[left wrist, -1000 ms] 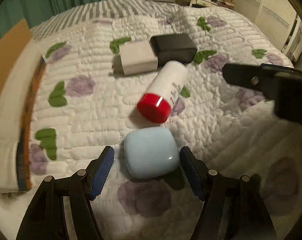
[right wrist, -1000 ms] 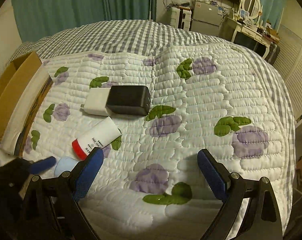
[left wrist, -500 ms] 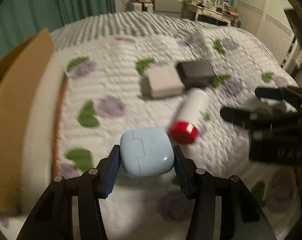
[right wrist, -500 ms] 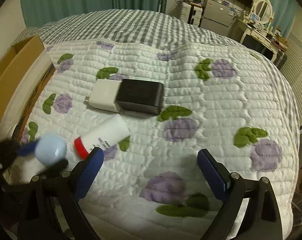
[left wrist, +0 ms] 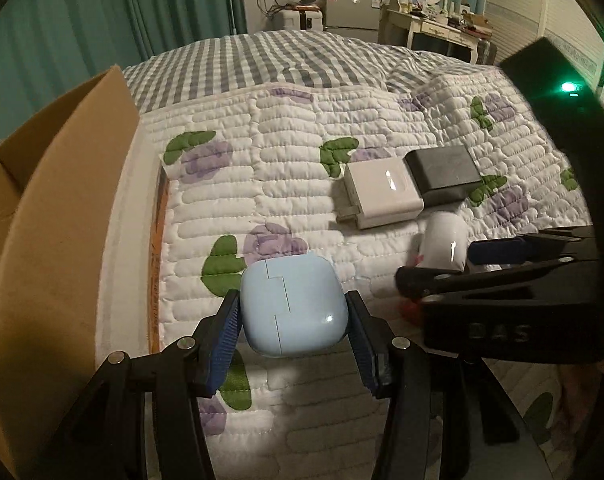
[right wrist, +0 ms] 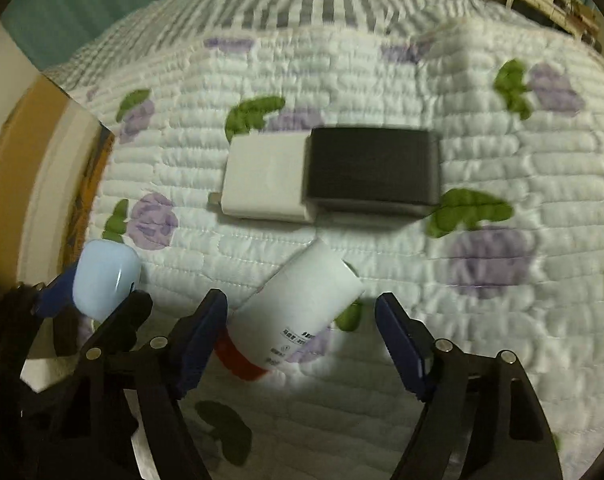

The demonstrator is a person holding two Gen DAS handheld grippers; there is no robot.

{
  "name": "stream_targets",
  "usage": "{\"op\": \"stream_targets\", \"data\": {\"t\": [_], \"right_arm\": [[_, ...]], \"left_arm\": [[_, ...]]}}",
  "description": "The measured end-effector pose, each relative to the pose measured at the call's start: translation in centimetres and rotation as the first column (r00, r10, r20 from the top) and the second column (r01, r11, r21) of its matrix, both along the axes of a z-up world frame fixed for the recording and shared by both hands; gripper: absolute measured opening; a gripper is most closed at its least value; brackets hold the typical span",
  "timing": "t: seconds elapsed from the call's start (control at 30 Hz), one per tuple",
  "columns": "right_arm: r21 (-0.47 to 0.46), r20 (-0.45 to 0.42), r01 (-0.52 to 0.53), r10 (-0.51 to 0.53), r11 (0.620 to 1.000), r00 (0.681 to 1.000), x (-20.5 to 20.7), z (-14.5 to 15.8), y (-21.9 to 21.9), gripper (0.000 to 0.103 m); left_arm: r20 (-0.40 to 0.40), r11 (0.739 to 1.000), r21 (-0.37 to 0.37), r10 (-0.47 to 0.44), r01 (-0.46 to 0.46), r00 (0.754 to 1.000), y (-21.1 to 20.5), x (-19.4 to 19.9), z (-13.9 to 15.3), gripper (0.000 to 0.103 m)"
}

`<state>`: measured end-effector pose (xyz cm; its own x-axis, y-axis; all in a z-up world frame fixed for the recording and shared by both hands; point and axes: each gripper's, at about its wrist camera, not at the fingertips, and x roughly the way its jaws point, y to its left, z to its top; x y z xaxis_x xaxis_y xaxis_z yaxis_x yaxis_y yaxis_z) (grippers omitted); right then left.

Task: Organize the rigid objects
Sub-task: 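Grasp the white tube with red cap with the right tool, then carry the earbud case and tube into the box and open both tools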

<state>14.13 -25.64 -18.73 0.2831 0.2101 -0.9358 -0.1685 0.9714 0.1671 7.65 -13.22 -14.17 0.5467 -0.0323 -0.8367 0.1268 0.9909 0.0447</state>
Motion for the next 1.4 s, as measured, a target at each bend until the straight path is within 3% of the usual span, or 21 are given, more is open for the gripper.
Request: {"op": "stream_targets", "data": {"t": [0.1,0.17,0.5,0.8,1.13,1.4], "right_arm": [[-0.013,-0.005,-0.011,0.01,1.0,1.0,0.1,-0.4,0.3,0.061],[-0.007,0.003,-0.005,0.005,1.0,1.0,-0.1,-0.5,0.0,0.043],[-0.034,0.116,-0.024,0.028,0.999,0.993,-2.9,1.4,-1.7,0.038],[-0.113,0.182,-0.031,0.051,0.993,0.982,-6.0,3.9,-1.5,0.036],[-0.153,0.261,-0.032,0.072,0.988,0.963,-9.3,8.3,-0.6,0.036],[-0.167,0.367,-0.019,0.08,0.986,0.927,-11.5,14.3,0.9,0.036]], "left_arm": [[-0.014,1.0,-0.009,0.004,-0.004,1.0,0.2,0.0,-0.5,0.052],[-0.021,1.0,-0.008,0.006,-0.006,1.0,0.3,-0.1,-0.7,0.052],[-0.014,0.999,-0.026,-0.026,0.025,1.0,-0.4,-1.6,0.4,0.052],[0.006,0.998,-0.055,-0.034,0.034,0.999,0.1,-3.6,2.7,0.052],[0.068,0.995,-0.086,-0.049,0.055,0.996,0.6,-5.7,6.4,0.052],[0.148,0.992,-0.111,-0.043,0.059,0.988,2.1,-6.9,10.8,0.052]]}}
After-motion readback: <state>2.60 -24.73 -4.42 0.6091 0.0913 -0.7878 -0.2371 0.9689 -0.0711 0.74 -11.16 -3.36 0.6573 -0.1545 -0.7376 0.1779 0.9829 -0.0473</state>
